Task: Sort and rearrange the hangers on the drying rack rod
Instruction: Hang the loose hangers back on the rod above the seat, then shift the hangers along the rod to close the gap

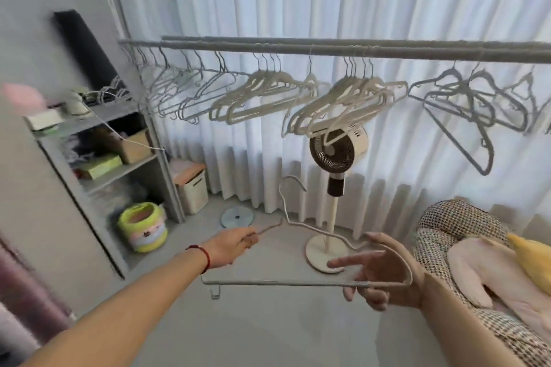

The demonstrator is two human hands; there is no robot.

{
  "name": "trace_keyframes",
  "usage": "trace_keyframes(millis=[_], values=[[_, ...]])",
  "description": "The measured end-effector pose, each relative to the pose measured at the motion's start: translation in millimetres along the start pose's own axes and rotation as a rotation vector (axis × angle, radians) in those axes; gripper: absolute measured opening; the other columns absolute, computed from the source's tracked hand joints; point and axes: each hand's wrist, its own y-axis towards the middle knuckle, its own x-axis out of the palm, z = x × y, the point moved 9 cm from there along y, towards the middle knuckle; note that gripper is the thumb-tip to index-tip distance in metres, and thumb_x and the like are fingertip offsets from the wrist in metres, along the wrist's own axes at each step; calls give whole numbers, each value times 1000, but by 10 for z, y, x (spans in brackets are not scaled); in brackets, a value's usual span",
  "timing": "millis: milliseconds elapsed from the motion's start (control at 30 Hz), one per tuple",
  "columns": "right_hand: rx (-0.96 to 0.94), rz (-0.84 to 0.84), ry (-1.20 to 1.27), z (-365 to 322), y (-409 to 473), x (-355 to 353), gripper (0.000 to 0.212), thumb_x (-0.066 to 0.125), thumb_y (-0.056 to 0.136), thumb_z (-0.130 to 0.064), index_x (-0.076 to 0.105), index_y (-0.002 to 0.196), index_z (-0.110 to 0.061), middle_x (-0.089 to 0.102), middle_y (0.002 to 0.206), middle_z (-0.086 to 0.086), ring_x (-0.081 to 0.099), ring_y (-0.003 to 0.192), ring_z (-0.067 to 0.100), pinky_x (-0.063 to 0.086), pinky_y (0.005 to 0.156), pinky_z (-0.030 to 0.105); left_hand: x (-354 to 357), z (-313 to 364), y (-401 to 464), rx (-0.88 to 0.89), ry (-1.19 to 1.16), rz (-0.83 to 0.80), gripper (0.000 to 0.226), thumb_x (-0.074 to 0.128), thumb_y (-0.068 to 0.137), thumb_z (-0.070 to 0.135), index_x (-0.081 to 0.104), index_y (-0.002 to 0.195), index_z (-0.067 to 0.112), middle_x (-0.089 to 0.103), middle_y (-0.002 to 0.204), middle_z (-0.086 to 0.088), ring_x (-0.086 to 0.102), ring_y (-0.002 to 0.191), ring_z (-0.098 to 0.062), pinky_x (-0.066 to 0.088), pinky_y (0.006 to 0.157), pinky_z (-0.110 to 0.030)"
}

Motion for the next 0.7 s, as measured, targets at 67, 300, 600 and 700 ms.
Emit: trace_keyframes(millis=[67, 300, 600, 700], values=[[-33, 24, 136, -10, 248, 164, 106, 35, 90, -79, 40, 150, 9, 61, 115, 42, 59, 54, 30, 54, 56, 37, -432, -166, -271, 22, 3, 165, 31, 39, 107, 43, 52, 87, 23, 48, 70, 8, 44, 57, -3, 38, 56, -20], [-148, 309, 74, -208, 1866, 907, 77, 52, 90, -59, 53, 141, -1, 65, 127, 33, 70, 95, 46, 56, 86, 51, -1740, -1262, -856, -85, -383, 429, 31, 49, 101, 52, 61, 86, 27, 41, 53, 11, 37, 43, -5, 34, 41, -25], [-305, 478, 123, -744, 4071, 2614, 54, 74, 93, -34, 54, 130, 0, 71, 114, 28, 77, 86, 38, 62, 62, 42, -2594, -2008, -931, -113, -752, 170, 24, 39, 109, 27, 52, 95, 12, 42, 59, 3, 34, 44, -11, 27, 39, -22], [-252, 548, -20, -886, 4331, 2645, 43, 65, 98, -28, 55, 126, 2, 67, 108, 24, 74, 79, 35, 61, 64, 40, -2902, -2094, -752, -108, -756, 142, 23, 41, 109, 23, 53, 94, 10, 41, 57, 3, 32, 42, -10, 24, 36, -20]])
